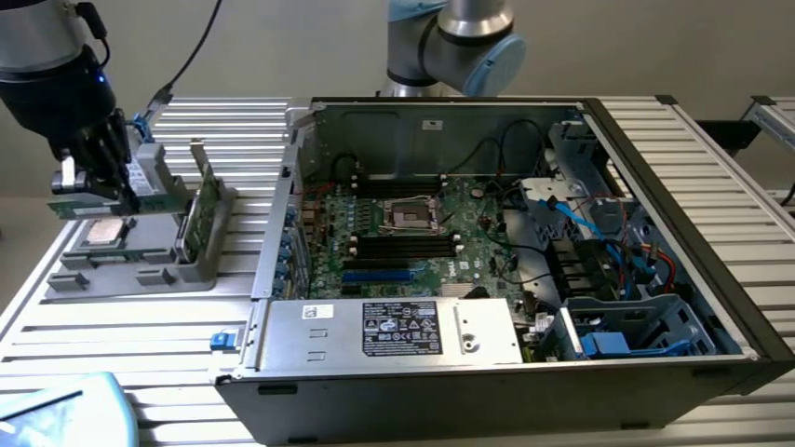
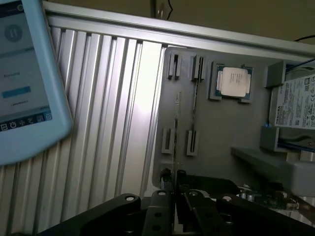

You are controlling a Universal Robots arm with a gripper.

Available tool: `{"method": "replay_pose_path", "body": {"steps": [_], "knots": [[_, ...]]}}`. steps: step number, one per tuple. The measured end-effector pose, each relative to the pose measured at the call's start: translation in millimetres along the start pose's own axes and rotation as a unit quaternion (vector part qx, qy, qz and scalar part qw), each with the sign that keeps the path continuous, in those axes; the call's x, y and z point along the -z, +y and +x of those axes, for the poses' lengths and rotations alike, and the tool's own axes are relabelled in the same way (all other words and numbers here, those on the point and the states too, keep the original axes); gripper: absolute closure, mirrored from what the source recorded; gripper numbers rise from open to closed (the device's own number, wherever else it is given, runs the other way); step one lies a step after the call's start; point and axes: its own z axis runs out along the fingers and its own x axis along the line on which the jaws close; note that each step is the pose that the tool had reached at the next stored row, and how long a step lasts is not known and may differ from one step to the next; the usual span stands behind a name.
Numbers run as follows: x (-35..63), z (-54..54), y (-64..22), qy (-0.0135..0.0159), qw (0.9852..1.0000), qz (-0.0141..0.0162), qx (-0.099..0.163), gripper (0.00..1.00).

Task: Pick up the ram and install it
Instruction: 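Pick up the ram and move it above insertion slot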

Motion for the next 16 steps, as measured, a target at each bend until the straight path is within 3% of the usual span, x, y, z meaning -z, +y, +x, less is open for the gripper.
{"method": "replay_pose_path", "body": {"steps": [12, 16], "knots": [[25.9, 8.9, -34.4, -0.0092, 0.9999, -0.0044, 0.0, 0.85], [29.6, 12.2, -46.1, -0.014, 0.9999, -0.005, 0.001, 0.85]]}}
